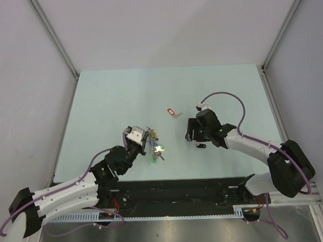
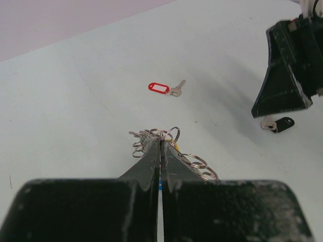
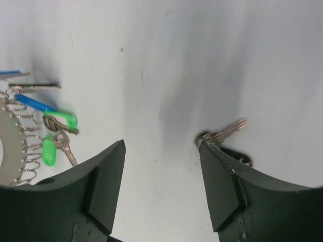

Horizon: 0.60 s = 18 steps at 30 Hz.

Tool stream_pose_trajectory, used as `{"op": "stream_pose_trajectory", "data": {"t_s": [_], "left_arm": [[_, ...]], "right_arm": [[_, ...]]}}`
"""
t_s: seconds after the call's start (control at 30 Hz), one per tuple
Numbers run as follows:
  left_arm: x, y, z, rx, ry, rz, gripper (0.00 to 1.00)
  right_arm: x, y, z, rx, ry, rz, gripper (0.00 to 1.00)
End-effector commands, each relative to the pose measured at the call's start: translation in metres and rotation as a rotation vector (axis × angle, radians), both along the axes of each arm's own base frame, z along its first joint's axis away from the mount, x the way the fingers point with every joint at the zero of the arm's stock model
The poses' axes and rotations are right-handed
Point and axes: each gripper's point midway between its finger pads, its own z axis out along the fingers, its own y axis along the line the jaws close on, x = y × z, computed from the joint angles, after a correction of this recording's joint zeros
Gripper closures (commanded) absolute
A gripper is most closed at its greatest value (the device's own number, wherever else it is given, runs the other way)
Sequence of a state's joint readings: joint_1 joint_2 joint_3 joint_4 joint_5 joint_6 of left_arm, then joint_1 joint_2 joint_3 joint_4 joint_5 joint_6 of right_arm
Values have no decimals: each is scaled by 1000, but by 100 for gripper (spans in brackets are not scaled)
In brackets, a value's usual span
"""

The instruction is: Put the keys on the keyring

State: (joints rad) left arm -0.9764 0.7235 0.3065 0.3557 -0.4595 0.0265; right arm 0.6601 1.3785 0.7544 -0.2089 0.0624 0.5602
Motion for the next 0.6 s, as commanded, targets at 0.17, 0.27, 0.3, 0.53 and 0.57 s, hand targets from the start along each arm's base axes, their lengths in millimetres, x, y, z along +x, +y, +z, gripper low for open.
{"op": "stream_pose_trajectory", "data": {"t_s": [0.17,0.27,0.3,0.53,0.57], "left_arm": [[1,-2,30,-77,-67,-8,99],[1,-2,30,-78,-69,-8,100],[1,-1,30,-76,-68,-5,100],[1,-2,29,-73,-67,-6,100],[2,-1,29,-72,-68,-5,100]], "right_arm": [[39,-6,12,18,-25,143,34],[45,-5,-4,17,12,148,34],[47,-6,-7,22,22,140,34],[41,-14,-38,-11,124,105,34],[39,-15,-39,-16,131,103,34]]}}
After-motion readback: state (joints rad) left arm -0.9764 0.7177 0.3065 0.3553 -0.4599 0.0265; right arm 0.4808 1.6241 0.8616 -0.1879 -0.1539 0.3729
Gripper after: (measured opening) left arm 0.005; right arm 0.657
